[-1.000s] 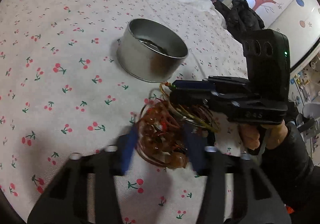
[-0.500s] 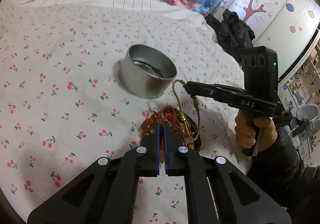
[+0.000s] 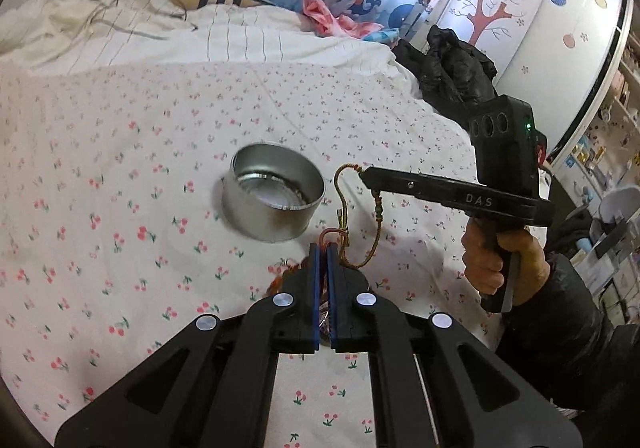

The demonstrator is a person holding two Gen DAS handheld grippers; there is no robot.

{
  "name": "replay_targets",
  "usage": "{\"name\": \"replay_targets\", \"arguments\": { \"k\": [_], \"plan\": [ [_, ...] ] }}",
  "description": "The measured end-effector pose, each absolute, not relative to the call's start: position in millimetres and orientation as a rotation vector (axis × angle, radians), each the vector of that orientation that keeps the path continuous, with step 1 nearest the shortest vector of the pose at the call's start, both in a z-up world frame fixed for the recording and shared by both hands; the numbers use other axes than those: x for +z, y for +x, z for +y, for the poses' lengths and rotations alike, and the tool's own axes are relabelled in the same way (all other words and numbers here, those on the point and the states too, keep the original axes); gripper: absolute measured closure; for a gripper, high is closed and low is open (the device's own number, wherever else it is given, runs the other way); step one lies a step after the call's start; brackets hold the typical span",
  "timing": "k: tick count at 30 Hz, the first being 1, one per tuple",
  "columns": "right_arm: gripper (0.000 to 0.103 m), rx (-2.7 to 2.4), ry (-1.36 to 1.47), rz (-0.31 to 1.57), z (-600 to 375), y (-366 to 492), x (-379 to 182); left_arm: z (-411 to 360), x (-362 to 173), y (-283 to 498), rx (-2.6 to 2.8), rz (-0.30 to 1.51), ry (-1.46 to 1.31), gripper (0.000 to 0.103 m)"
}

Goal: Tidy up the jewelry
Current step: 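Grasp a gold chain with the right tool and drop it into the silver tin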

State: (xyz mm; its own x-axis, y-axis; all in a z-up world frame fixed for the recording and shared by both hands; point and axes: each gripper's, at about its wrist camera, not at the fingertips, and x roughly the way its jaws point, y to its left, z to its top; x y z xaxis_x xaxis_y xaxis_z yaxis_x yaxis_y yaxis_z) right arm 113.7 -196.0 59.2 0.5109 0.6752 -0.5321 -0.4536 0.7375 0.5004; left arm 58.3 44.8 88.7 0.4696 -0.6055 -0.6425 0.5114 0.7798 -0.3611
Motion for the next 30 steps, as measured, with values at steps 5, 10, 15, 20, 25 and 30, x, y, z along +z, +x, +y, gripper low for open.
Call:
{"name": "replay_targets", "arguments": {
  "k": [5, 10, 15, 20, 25, 30],
  "plan": [
    [0.096, 0.697, 0.338, 0.73, -200.1, 111.9, 67.2, 39.8, 99.8, 70.8, -0.681, 0.814, -0.113, 0.1],
    [0.096, 0.684, 0.369, 0.672, -203.4, 113.6, 78.2, 36.2, 111.7, 91.1, -0.659, 0.783, -0.14, 0.1],
    [0.096, 0.657, 0.396, 0.611, -205.4, 119.8, 91.6, 26.1, 113.8, 117.4, -0.651, 0.776, -0.183, 0.1],
    [0.096, 0.619, 0.418, 0.584, -204.8, 128.6, 98.9, 12.6, 107.6, 143.9, -0.644, 0.787, -0.233, 0.1],
    [0.096, 0.59, 0.433, 0.6, -203.3, 142.0, 92.6, 1.7, 86.8, 162.4, -0.628, 0.838, -0.236, 0.1],
    [0.096, 0.574, 0.461, 0.632, -194.9, 162.6, 80.6, -0.4, 59.9, 174.2, -0.518, 0.939, -0.156, 0.098]
  ]
}}
